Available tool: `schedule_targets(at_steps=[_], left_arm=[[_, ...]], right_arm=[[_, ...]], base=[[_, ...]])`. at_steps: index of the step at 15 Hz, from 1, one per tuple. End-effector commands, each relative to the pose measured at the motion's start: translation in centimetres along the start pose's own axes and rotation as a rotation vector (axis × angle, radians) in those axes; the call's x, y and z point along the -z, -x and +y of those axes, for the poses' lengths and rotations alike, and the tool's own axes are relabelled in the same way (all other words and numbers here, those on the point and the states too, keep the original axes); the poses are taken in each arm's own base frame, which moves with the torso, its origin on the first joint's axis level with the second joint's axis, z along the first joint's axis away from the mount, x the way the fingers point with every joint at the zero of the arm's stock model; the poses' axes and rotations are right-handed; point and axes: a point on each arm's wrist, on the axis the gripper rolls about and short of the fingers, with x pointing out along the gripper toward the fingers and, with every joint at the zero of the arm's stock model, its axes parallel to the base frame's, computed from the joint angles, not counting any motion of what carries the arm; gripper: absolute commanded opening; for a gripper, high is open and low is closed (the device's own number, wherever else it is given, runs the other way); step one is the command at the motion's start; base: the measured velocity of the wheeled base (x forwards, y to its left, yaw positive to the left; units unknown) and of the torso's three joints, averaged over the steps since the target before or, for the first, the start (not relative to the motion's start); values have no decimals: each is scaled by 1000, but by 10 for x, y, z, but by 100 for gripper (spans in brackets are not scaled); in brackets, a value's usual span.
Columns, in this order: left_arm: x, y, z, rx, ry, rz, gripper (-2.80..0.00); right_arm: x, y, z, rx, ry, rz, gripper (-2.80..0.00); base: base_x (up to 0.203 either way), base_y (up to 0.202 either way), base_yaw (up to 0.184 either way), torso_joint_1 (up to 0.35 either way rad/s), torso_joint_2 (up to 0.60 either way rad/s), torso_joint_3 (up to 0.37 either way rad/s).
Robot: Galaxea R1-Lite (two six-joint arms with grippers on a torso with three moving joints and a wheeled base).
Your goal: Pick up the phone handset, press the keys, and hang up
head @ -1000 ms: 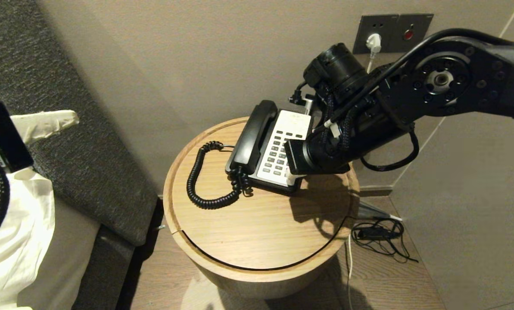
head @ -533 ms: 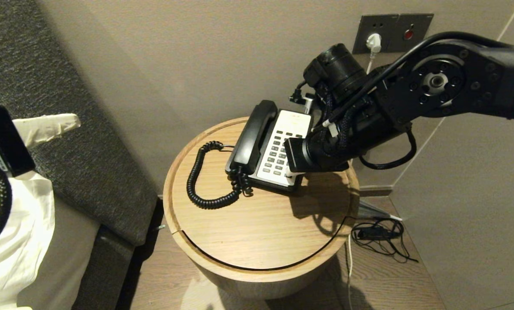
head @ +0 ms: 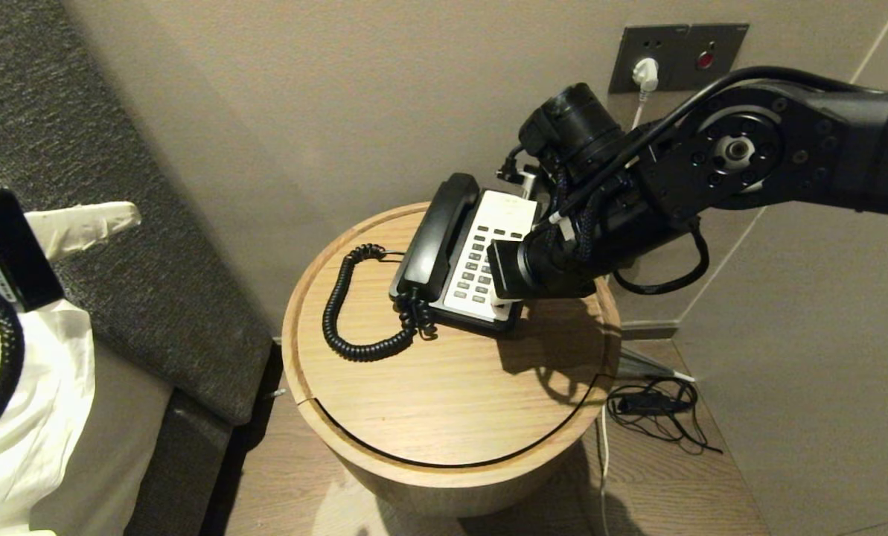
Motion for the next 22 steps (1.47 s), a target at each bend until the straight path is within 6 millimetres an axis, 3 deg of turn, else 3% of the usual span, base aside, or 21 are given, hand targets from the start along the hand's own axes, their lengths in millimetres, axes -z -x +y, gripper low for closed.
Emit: schedule_targets(at_steps=[1, 6, 9, 13, 17, 19, 22], left_arm=[[0, -1, 0, -1, 1, 2, -280], [1, 1, 0, 0, 2, -1, -280], [0, 1, 0, 1, 2, -3, -280], [1, 3, 1, 4, 2, -1, -280], [17, 11, 7, -24, -8, 24, -280], [26, 15, 19, -107, -4, 26, -280], [51, 46, 37, -226, -7, -7, -280]], right_arm=[[1, -4, 0, 5, -1, 11, -280], [1, -5, -1, 19, 3, 7, -280], [0, 19, 0, 3, 3, -27, -280], [8, 101, 5, -48, 10, -122, -280], [30, 190, -11, -34, -72, -254, -280], [49, 231, -31, -14, -141, -312, -280], [100, 282, -61, 43, -237, -408, -280]], base=[[0, 0, 0, 0, 0, 0], [0, 0, 0, 0, 0, 0], [0, 0, 0, 0, 0, 0], [0, 0, 0, 0, 0, 0], [0, 0, 0, 0, 0, 0], [0, 0, 0, 0, 0, 0], [0, 0, 0, 0, 0, 0]])
